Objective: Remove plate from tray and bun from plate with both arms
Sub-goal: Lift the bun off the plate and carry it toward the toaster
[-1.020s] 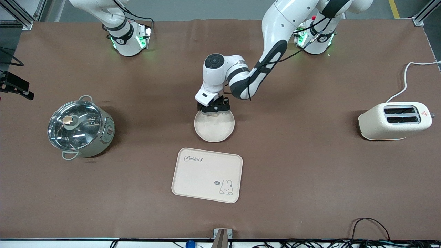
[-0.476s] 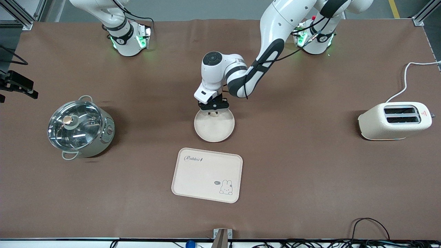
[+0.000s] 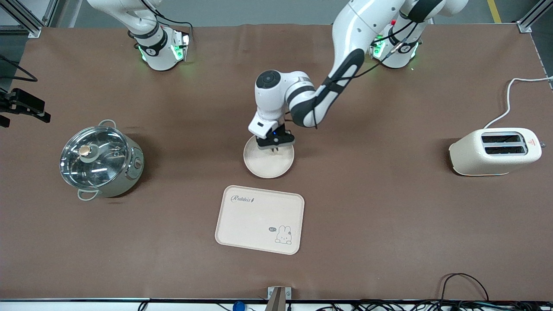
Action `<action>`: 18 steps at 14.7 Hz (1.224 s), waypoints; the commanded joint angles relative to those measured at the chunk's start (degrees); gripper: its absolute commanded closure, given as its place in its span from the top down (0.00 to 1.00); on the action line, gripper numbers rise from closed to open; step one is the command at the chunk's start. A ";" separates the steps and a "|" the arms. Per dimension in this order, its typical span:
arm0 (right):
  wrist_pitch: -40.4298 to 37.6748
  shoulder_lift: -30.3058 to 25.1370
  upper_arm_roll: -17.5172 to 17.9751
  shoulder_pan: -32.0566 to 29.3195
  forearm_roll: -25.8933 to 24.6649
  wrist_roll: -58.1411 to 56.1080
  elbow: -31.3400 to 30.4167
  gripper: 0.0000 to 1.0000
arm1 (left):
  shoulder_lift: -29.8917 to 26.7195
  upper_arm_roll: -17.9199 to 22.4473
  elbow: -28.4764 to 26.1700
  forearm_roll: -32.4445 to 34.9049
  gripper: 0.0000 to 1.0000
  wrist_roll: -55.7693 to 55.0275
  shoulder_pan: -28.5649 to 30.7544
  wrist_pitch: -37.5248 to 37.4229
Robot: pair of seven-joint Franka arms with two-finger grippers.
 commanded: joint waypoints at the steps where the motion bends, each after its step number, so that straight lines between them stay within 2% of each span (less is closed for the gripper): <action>1: -0.91 -1.88 0.87 -1.91 -0.90 1.01 -1.98 1.00 | -6.00 -1.40 -1.27 -4.91 0.01 17.38 9.21 -5.45; 2: -1.09 -1.88 0.87 -2.01 -0.81 1.01 -2.07 1.00 | -7.15 -1.58 -1.79 -5.88 0.01 24.59 12.98 -6.33; 5: -2.05 -1.88 0.87 -2.01 -0.81 0.92 -2.42 1.00 | -7.86 -4.99 -3.99 -6.07 0.03 36.49 24.93 -4.95; 9: -2.41 -1.88 0.87 -1.92 -0.72 0.92 -2.68 1.00 | -6.90 -9.65 -12.07 -6.07 0.05 54.60 43.74 6.38; 10: -2.41 -1.88 0.96 -1.92 -0.72 0.92 -2.68 1.00 | -6.11 -10.88 -12.78 -6.07 0.12 56.11 46.57 6.75; 11: -2.41 -1.88 0.96 -1.74 -0.63 0.92 -2.68 1.00 | -5.67 -11.68 -12.87 -6.07 0.28 56.39 48.42 6.75; 12: -2.50 -1.97 1.05 -1.57 -0.63 0.92 -2.68 1.00 | -4.71 -11.77 -12.79 -6.07 0.51 56.48 49.05 6.93; 13: -2.41 -1.97 1.13 -1.48 -0.63 0.92 -2.68 1.00 | -3.83 -11.69 -12.70 -5.55 1.00 56.66 49.49 7.45; 18: -1.62 -1.97 1.22 -0.95 -0.63 0.92 -2.51 1.00 | -4.34 -11.95 -11.91 -5.45 1.00 56.83 49.67 7.98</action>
